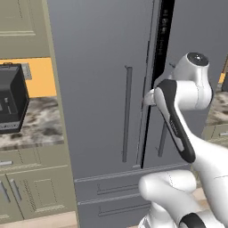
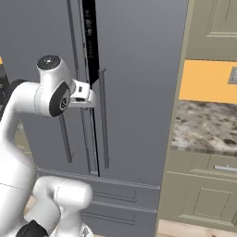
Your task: Gather the carrot and squash from the fridge and place them on a tray on the dining counter. Then gather the steak and fish from the fridge and place them on the other tray.
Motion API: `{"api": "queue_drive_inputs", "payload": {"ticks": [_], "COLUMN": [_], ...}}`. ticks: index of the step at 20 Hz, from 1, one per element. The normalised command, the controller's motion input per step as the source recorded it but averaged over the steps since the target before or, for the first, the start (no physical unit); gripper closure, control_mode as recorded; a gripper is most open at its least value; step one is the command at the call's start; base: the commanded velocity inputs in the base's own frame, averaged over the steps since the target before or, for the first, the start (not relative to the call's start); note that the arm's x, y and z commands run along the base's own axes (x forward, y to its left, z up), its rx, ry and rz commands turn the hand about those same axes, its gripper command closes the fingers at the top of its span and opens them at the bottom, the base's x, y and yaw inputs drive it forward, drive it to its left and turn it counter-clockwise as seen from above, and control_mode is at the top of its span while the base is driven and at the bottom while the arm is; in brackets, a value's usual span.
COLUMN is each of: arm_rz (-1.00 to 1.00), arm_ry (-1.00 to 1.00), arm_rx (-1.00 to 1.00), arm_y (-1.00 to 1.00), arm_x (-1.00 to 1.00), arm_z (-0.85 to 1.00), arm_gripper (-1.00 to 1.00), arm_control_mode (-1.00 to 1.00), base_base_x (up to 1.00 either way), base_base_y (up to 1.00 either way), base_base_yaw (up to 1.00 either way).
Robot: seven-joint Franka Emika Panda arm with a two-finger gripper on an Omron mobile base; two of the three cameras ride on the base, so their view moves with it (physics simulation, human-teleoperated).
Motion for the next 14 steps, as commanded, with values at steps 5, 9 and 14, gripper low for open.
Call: {"api": "queue_drive_inputs", "payload": {"ticks": [5, 9, 14], "arm_rz": [-0.01, 0.0, -0.02], "arm_ry": [-0.19, -0.09, -0.01], "arm_rx": [-0.02, 0.0, 0.0], "arm_y": [-0.23, -0.35, -0.31], "arm_x": [-0.4, -0.01, 0.0], "arm_z": [0.0, 0.03, 0.21], "arm_gripper": [-1.0, -1.0, -1.0], "arm_control_mode": [-1.0, -1.0, -1.0], "base_base_x": [0.0, 0.0, 0.0], "base_base_y": [0.0, 0.0, 0.0], "base_base_yaw": [0.0, 0.0, 0.0]}}
